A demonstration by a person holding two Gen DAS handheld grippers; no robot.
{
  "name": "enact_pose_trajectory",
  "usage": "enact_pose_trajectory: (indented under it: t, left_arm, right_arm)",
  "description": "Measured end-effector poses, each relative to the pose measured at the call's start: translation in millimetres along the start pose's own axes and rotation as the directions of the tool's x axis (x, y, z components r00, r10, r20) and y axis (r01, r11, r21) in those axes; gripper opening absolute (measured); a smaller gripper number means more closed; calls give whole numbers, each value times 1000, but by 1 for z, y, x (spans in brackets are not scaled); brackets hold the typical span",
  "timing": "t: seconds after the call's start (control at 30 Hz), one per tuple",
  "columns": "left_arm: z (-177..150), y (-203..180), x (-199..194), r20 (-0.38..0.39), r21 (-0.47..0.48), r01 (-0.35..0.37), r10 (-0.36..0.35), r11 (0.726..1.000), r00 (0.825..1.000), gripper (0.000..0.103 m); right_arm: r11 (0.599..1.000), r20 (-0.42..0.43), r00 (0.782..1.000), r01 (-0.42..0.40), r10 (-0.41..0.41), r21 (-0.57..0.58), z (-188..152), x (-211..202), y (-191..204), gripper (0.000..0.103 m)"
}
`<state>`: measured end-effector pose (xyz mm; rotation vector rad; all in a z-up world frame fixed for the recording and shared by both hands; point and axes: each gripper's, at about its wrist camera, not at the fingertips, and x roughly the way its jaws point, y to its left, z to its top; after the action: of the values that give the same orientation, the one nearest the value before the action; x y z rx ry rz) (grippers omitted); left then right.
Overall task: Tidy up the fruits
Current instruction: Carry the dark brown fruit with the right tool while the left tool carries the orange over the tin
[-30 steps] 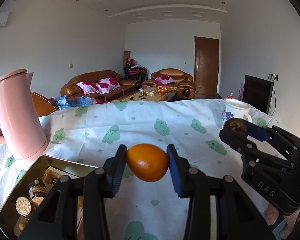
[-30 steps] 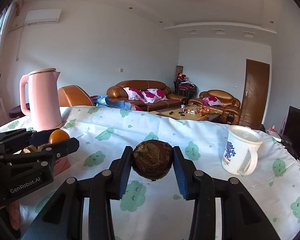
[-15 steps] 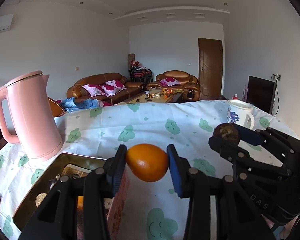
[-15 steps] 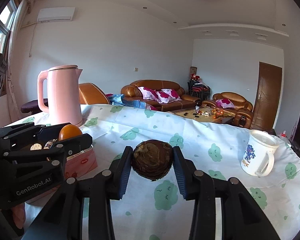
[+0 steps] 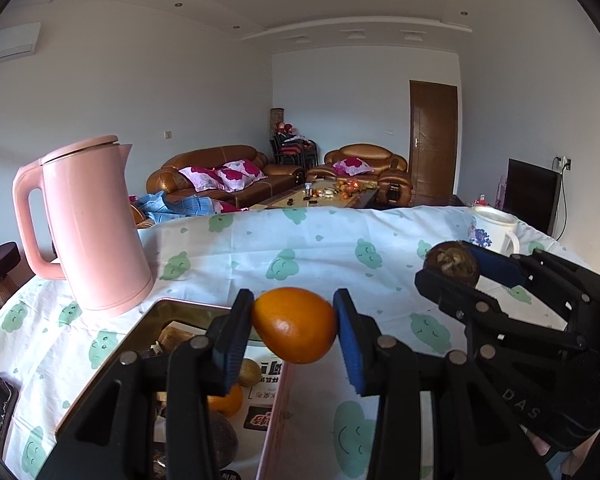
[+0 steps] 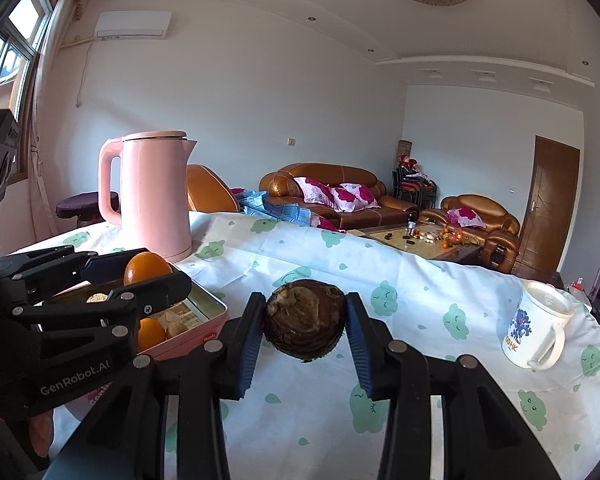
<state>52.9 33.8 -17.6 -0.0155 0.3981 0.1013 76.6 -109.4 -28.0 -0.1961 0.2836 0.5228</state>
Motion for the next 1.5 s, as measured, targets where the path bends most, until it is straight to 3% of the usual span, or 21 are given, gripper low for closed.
enact_pose_trajectory:
  t: [1.0, 1.5]
  left_arm:
    - [-5, 73, -25, 7, -60, -122, 123, 991, 992, 43]
    - [-15, 108, -26, -30, -91, -187, 185, 978, 982, 43]
  right_arm:
    - [991, 2, 995, -98, 98, -93, 23, 19, 62, 42]
    - [982, -20, 989, -149, 148, -119, 25, 32, 86, 42]
